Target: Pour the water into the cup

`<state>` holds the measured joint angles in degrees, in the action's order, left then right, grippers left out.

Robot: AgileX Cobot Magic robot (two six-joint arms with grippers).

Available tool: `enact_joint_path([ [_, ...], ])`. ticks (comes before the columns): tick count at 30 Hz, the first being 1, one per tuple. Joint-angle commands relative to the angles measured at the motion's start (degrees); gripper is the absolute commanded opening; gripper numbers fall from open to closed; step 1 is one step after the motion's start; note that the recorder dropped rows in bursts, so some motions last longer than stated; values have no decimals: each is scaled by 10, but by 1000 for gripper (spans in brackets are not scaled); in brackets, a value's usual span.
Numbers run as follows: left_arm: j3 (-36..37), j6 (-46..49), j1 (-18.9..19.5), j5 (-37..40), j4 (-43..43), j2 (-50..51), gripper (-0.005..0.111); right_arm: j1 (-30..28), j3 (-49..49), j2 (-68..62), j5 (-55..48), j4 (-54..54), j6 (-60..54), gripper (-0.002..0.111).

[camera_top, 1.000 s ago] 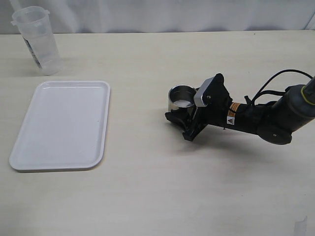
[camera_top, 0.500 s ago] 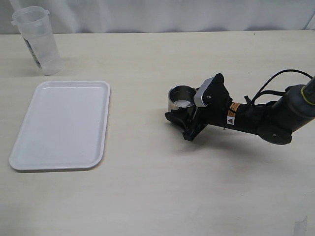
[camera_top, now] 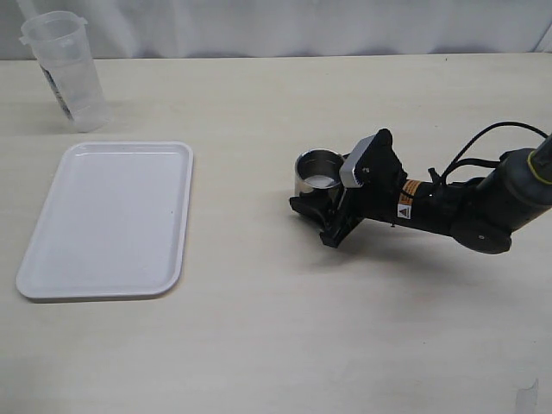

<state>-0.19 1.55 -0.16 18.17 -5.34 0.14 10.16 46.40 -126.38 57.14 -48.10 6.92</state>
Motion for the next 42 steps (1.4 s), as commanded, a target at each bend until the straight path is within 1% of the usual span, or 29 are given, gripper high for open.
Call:
enact_joint_path([
  [1, 2, -1, -4, -2, 2, -1, 0, 0, 3, 3, 26, 3, -1, 4],
  [42, 2, -1, -4, -3, 0, -1, 0, 0, 3, 3, 34, 9, -3, 4],
])
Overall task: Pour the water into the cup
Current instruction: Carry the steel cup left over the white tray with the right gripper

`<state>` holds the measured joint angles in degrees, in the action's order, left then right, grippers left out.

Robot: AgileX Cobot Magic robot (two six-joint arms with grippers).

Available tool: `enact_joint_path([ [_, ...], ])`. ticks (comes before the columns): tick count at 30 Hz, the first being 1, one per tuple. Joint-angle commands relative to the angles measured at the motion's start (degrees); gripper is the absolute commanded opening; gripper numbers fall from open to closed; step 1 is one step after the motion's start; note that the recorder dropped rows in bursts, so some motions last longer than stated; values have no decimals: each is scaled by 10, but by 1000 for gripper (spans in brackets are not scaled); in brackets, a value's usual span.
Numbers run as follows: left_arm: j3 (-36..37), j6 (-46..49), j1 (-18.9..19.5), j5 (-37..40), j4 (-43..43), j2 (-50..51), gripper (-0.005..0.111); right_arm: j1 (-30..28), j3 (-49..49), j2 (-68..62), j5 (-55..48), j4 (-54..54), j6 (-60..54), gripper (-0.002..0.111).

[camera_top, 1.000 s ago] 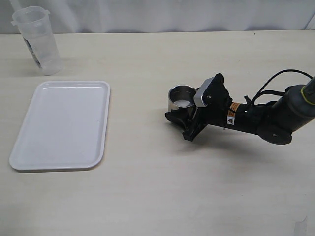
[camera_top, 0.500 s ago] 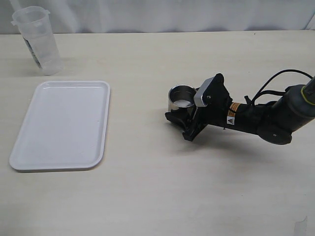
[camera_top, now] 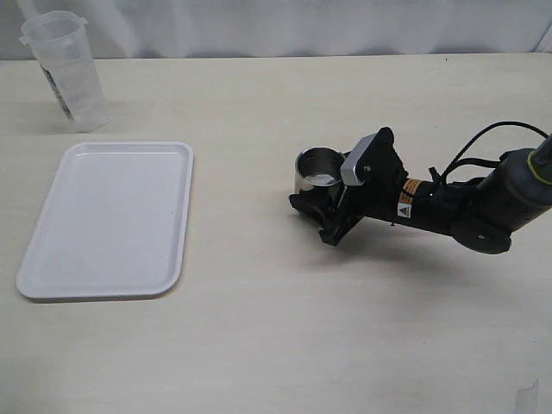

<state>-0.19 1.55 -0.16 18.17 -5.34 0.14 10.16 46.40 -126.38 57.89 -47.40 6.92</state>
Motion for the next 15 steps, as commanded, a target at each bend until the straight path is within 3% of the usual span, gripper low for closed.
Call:
enact_joint_path([
  [1, 2, -1, -4, -3, 0, -1, 0, 0, 3, 3, 27, 4, -3, 4],
  [15, 2, -1, -4, -2, 0, -1, 0, 0, 24, 3, 46, -19, 34, 4],
])
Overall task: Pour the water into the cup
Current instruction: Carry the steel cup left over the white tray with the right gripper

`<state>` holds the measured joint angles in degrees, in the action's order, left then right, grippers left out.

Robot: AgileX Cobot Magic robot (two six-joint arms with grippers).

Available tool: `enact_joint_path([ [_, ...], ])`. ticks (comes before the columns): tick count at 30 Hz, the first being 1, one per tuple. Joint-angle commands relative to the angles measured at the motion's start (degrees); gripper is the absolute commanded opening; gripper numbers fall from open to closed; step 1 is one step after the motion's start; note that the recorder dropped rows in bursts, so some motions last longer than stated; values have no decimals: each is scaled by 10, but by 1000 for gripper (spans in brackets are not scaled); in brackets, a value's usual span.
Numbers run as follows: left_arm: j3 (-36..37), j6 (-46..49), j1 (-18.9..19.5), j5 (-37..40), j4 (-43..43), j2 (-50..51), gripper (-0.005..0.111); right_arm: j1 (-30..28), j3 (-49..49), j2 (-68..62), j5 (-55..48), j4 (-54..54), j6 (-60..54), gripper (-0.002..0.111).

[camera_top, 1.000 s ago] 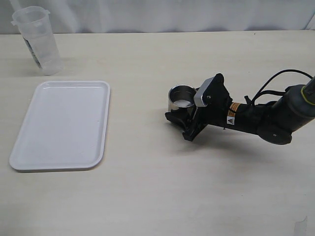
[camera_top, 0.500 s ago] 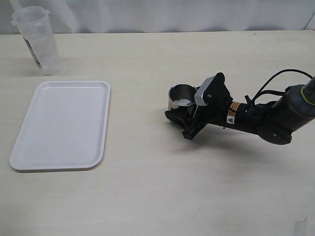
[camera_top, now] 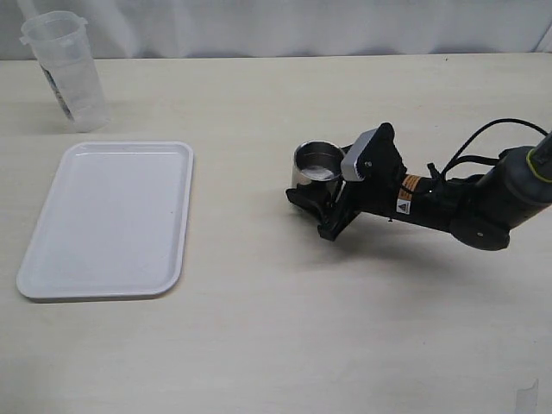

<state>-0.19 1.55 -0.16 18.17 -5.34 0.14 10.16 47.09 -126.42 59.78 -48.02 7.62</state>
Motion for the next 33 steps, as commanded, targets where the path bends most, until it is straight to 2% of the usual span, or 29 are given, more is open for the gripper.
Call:
enact_joint_path([
  [1, 2, -1, -4, -2, 0, -1, 0, 0, 21, 3, 27, -18, 28, 4],
  [14, 2, -1, -4, -2, 0, -1, 0, 9, 69, 6, 19, -52, 113, 4],
  [28, 2, -1, -4, -2, -1, -1, 0, 123, 167, 6, -79, -54, 186, 4],
  [33, 2, -1, -4, -2, -1, -1, 0, 170, 214, 6, -145, -56, 206, 4],
])
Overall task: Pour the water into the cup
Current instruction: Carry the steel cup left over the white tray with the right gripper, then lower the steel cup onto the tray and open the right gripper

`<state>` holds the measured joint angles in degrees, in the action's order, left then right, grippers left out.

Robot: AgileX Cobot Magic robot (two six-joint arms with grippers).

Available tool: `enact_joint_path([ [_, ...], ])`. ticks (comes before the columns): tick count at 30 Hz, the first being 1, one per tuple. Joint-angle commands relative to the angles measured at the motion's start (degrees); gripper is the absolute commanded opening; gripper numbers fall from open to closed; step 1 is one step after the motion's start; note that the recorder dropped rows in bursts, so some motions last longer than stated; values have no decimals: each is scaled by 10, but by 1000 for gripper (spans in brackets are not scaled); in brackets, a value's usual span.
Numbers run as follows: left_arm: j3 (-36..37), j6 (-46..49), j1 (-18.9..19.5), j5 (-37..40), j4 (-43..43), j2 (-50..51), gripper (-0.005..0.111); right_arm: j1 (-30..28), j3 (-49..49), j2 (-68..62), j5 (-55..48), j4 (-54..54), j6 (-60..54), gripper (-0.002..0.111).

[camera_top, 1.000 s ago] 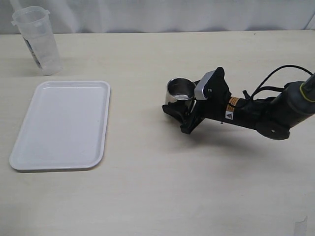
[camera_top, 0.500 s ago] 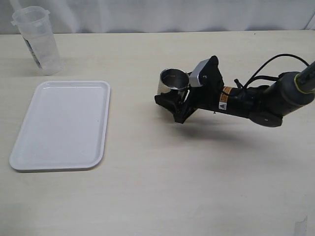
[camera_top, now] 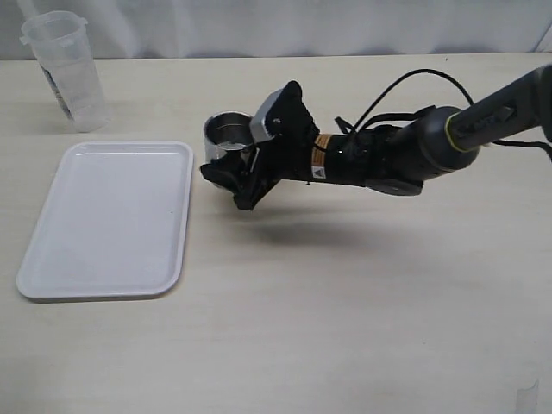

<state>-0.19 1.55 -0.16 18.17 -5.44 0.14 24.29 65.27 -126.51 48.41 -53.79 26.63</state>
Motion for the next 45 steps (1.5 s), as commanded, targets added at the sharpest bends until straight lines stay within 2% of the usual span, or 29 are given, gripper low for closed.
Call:
enact_joint_path([
  [1, 2, -1, -4, -2, 0, -1, 0, 38, 42, 5, -44, 2, 16, 4],
  [15, 2, -1, -4, -2, 0, -1, 0, 116, 183, -80, -66, 2, 60, 4],
  [27, 2, -1, -4, -2, 0, -1, 0, 127, 277, -157, -66, 2, 91, 4],
  [40, 2, -1, -4, -2, 0, -1, 0, 127, 281, -174, -67, 2, 91, 4],
  [42, 2, -1, -4, -2, 0, -1, 0, 127, 281, -176, -67, 2, 91, 8],
  [45, 2, -1, -4, -2, 0, -1, 0, 127, 281, -177, -67, 2, 91, 20],
])
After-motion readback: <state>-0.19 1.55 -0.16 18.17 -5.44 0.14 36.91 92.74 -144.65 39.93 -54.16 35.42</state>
